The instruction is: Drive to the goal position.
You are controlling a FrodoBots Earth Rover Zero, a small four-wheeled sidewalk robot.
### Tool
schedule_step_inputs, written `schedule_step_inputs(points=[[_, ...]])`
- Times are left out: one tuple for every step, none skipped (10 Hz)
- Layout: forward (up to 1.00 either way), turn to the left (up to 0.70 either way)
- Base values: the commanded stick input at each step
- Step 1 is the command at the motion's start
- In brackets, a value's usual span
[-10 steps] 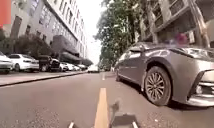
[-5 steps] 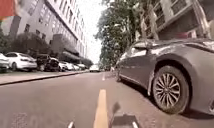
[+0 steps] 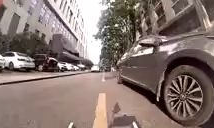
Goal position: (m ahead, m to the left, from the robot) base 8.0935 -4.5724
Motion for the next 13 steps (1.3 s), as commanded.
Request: schedule_step_inputs(points=[[0.7,0.0],[0.7,0.0],[0.7,0.0],[0.7,0.0],[0.7,0.0],[0.7,0.0],[0.7,0.0],[0.7,0.0],[0.7,0.0],[0.7,0.0],[0.7,0.0],[0.7,0.0],[0.7,0.0]])
